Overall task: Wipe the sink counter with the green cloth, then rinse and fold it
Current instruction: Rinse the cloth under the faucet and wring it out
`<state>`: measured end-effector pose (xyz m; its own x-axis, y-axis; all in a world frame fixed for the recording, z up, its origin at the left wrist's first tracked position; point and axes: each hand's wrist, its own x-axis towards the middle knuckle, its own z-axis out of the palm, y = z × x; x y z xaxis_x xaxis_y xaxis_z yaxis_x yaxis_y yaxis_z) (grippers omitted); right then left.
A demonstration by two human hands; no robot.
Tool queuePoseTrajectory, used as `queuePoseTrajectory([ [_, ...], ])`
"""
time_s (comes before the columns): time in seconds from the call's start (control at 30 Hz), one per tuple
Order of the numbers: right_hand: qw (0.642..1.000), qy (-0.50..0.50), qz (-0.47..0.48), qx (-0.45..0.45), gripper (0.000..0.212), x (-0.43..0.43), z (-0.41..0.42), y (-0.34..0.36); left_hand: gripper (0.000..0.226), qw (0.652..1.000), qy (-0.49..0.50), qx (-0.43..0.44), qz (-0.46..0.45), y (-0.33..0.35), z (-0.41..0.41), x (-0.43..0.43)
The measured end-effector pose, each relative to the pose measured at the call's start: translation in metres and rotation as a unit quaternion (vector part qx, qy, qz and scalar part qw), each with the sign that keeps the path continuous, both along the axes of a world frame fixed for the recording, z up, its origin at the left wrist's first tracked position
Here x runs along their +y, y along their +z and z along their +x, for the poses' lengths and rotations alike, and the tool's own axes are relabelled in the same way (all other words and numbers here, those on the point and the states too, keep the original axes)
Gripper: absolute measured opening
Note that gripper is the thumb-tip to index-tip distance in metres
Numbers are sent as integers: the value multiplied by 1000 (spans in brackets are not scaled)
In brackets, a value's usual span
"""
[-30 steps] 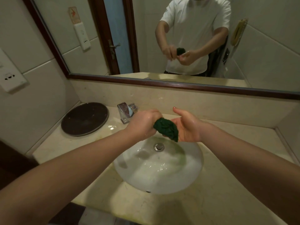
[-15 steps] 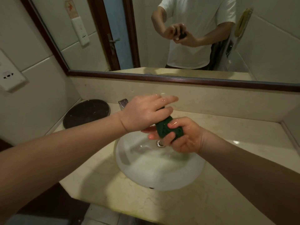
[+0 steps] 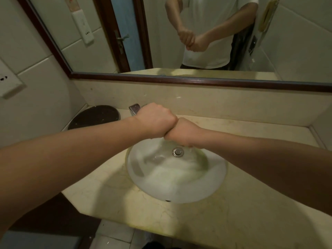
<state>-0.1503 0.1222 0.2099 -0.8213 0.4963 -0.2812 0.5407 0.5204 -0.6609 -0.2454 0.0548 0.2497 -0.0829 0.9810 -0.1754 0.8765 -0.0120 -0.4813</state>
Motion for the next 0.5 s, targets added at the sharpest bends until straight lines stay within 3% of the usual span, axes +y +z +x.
queuePoseTrajectory([
  [0.1, 990, 30, 134, -13, 19, 6, -13, -7, 13, 998, 54, -24, 5, -3, -3, 6],
  [0.2, 987, 2, 161, 2, 8, 11, -22, -13, 6, 991, 116, -66, 0, -9, -9, 9],
  [0.33, 975, 35, 218, -8, 6, 16, -31, -23, 7, 979, 162, -127, 10, -20, -15, 11],
  [0.5, 958, 77, 274, -25, 14, 15, -32, -37, 2, 944, 219, -247, 18, -49, -20, 5],
])
